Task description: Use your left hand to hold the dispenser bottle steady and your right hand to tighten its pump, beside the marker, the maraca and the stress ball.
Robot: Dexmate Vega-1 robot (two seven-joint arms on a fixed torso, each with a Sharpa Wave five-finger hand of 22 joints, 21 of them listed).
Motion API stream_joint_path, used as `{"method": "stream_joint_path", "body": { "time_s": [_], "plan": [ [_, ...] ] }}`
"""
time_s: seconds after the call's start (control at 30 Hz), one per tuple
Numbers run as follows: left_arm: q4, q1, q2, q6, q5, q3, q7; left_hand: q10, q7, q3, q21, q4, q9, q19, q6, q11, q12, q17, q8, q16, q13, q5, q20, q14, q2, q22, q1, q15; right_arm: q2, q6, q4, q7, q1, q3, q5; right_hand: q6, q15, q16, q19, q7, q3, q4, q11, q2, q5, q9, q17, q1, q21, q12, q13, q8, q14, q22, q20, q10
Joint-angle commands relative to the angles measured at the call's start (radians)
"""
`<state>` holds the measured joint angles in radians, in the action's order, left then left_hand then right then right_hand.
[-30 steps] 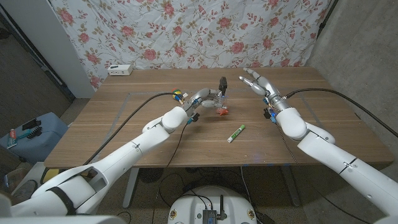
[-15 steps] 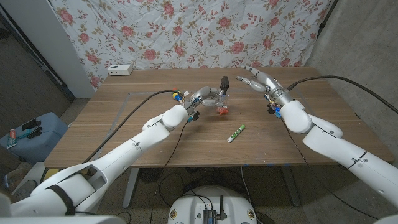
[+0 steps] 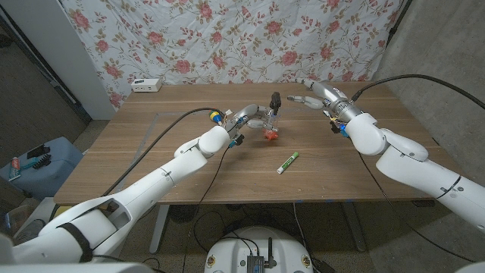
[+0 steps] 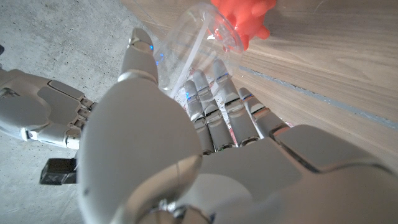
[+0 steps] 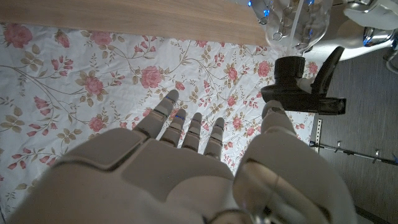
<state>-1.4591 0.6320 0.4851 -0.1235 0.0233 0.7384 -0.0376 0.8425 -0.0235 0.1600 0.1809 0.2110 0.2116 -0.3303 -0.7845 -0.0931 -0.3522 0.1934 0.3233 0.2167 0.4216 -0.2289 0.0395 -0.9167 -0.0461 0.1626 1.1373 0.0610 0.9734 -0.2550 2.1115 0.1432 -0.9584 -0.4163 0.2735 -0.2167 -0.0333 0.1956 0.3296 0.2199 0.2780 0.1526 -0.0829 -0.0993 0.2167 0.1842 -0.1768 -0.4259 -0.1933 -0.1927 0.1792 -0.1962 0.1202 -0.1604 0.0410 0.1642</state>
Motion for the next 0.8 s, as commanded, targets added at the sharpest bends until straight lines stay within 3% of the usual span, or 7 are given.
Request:
{"method": "stream_joint_path", "body": {
  "time_s": [0.03,0.27,0.47,0.8],
  "plan": [
    [0.003,-0.007,0.003,0.001,0.012,0.005,0.008,0.061,-0.017,0.077,-0.001,-0.066,0.002,-0.001,-0.189,-0.046,-0.008,0.000,0.006,0.007,0.005,0.002,0.097,-0.075,0.139,-0.001,0.019,0.135,0.069,-0.060,0.077,-0.089,0.012,0.006,0.073,-0.009,-0.052,-0.001,0.006,0.003,0.001,0.010,-0.005,0.002,-0.003,0.005,-0.001,-0.018,0.002,0.000,0.005,-0.009,0.011,-0.006,0.031,0.004],
    [0.009,-0.015,0.001,0.001,0.020,0.011,0.015,0.060,-0.016,0.081,-0.002,-0.066,0.002,0.000,-0.192,-0.044,-0.006,0.000,0.008,0.006,0.009,0.002,0.096,-0.075,0.139,-0.001,0.017,0.137,0.085,-0.054,0.090,-0.144,0.037,-0.001,0.100,-0.025,-0.043,0.001,0.016,0.003,0.007,0.023,0.002,0.014,-0.001,0.008,-0.001,-0.053,0.002,0.000,0.006,-0.014,0.024,-0.005,0.023,0.006],
    [0.007,-0.024,0.002,0.010,0.031,0.016,0.020,0.063,-0.015,0.085,-0.002,-0.066,0.002,0.001,-0.193,-0.045,-0.005,0.001,0.008,0.005,0.011,0.002,0.097,-0.074,0.142,-0.001,0.016,0.136,0.090,-0.106,0.127,-0.223,0.070,-0.014,0.124,-0.023,-0.006,-0.009,-0.001,0.004,0.019,0.030,0.009,0.033,0.003,0.011,-0.003,-0.126,0.010,0.009,0.007,-0.011,0.000,-0.006,-0.030,-0.026],
    [0.016,-0.036,-0.002,0.017,0.042,0.024,0.027,0.062,-0.018,0.082,-0.002,-0.067,0.002,0.001,-0.193,-0.048,-0.001,0.008,0.009,0.010,0.015,0.005,0.098,-0.074,0.136,-0.001,0.009,0.139,0.112,-0.121,0.154,-0.331,0.127,-0.047,0.196,-0.005,0.010,-0.007,-0.010,0.003,0.035,0.036,0.012,0.045,-0.003,0.012,-0.004,-0.192,0.011,0.010,0.008,-0.007,-0.006,-0.006,-0.044,-0.045]
  ]
}}
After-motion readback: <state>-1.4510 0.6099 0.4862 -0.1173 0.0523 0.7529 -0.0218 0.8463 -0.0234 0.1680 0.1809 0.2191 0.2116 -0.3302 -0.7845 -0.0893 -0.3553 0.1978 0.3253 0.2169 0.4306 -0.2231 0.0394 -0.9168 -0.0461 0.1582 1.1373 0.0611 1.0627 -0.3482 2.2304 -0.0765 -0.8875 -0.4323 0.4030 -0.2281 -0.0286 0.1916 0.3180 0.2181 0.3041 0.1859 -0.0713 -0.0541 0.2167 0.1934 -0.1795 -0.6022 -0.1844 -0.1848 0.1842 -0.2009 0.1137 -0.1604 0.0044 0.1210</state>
